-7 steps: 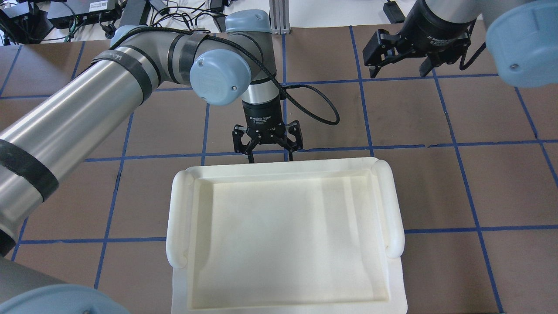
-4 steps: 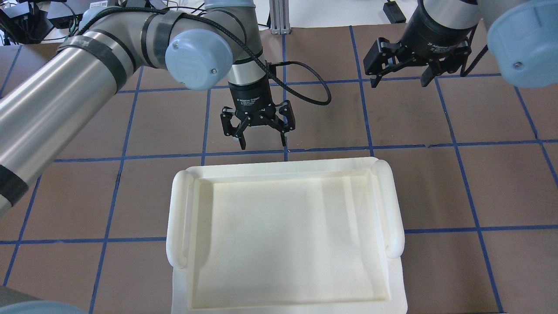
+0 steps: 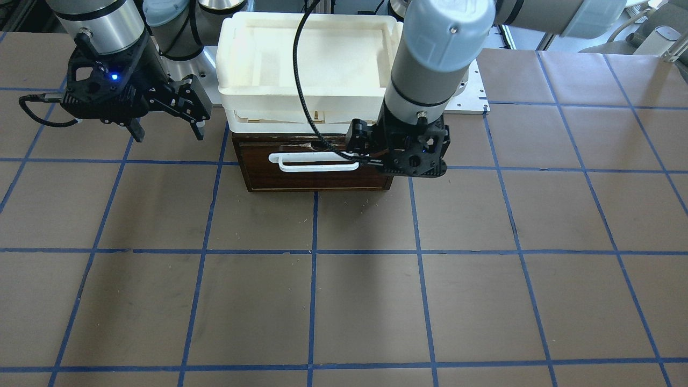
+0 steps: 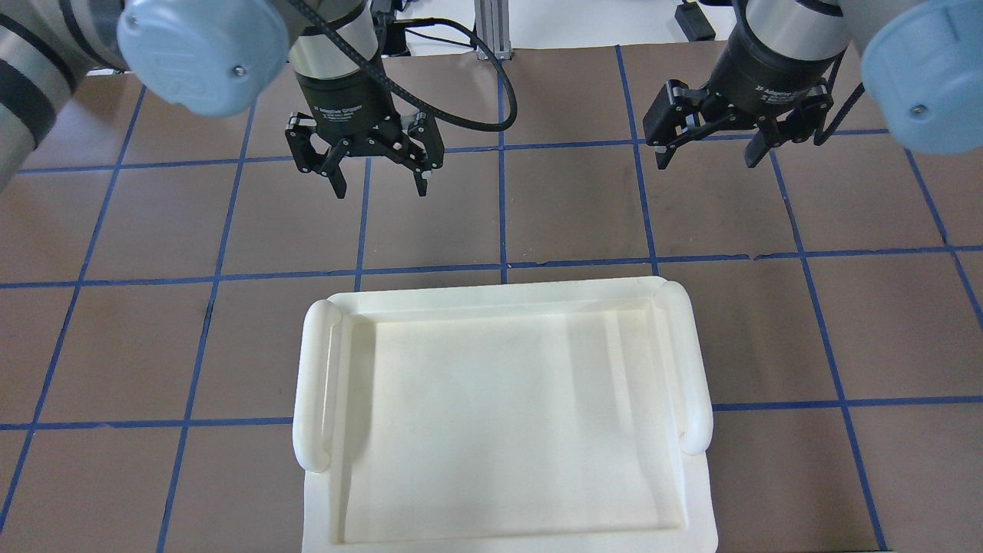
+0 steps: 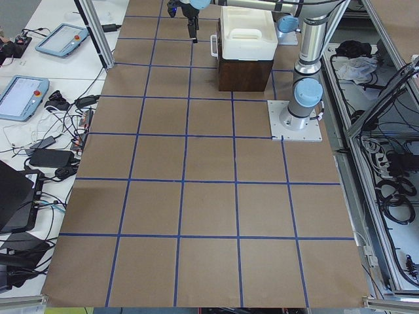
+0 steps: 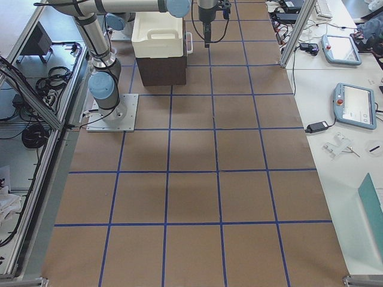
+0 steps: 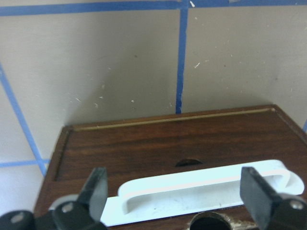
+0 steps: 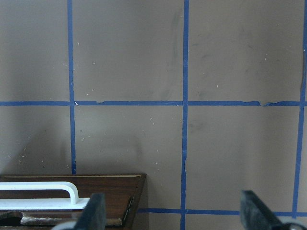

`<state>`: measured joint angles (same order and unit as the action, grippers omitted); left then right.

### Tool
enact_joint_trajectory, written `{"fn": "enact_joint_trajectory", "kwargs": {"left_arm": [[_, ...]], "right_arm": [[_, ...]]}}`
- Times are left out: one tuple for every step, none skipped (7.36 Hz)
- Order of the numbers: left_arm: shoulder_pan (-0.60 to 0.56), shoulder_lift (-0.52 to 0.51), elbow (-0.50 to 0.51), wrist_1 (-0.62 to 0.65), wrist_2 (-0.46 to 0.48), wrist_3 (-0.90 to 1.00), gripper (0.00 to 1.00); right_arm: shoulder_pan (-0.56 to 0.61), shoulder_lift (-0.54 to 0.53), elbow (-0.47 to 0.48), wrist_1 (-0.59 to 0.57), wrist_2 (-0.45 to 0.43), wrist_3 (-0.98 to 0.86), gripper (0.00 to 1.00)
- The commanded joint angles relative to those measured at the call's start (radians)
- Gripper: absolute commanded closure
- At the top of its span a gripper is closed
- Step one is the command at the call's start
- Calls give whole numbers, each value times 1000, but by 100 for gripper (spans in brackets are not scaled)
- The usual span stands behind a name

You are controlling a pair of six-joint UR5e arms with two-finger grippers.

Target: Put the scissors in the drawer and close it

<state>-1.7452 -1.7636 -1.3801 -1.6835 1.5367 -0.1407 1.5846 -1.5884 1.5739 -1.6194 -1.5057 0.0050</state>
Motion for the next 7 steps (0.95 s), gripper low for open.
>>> {"fn": "enact_joint_trajectory", "kwargs": {"left_arm": [[169, 111, -11, 19, 14, 199, 0], [194, 153, -13, 19, 17, 223, 0], [197, 171, -29, 43, 19, 225, 0], [193, 183, -57, 106, 42, 221, 0], [193, 199, -97, 117, 54, 217, 0], [193, 207, -102, 122, 49, 216, 0], [193, 201, -105, 123, 51, 217, 0]], "right_arm": [[0, -1, 0, -2, -1, -5, 0], [0, -1, 0, -2, -1, -2, 0], [0, -1, 0, 6, -2, 0, 0], [0, 1, 0, 3, -2, 0, 0], [0, 1, 0, 4, -2, 0, 0], [0, -1, 0, 4, -2, 1, 0], [-2, -1, 0, 6, -4, 1, 0]]}}
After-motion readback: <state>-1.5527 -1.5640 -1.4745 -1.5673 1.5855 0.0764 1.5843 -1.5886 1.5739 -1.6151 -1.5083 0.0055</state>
